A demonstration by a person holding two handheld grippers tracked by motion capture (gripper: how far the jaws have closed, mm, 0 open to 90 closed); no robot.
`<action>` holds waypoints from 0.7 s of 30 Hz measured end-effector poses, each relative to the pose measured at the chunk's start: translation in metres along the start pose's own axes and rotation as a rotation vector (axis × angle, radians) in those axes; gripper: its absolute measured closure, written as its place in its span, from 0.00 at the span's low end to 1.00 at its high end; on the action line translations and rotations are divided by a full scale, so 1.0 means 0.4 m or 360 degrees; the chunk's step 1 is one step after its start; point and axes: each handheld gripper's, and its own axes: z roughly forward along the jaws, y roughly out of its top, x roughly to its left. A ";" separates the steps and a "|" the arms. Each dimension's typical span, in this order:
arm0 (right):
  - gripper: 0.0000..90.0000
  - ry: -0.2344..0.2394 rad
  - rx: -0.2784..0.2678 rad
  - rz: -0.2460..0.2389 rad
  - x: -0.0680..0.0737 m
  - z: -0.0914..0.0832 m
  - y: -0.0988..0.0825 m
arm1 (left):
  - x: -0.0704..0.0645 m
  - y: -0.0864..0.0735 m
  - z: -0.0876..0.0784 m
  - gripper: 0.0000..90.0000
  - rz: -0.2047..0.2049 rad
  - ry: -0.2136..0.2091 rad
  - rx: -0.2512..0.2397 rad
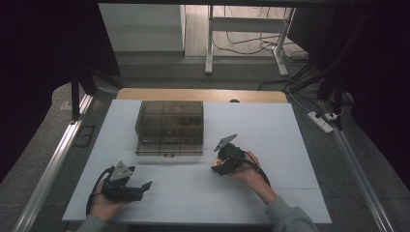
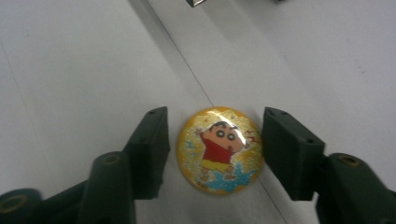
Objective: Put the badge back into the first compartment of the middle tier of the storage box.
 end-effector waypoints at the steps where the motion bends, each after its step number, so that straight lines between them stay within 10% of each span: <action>1: 0.51 0.0002 0.0002 0.0001 0.001 -0.001 0.000 | 0.000 0.000 -0.001 0.17 0.0000 0.0002 0.0000; 21: 0.53 0.0049 -0.0077 0.0065 -0.011 -0.011 -0.007 | 0.000 0.000 -0.001 0.17 0.0003 -0.0004 -0.0004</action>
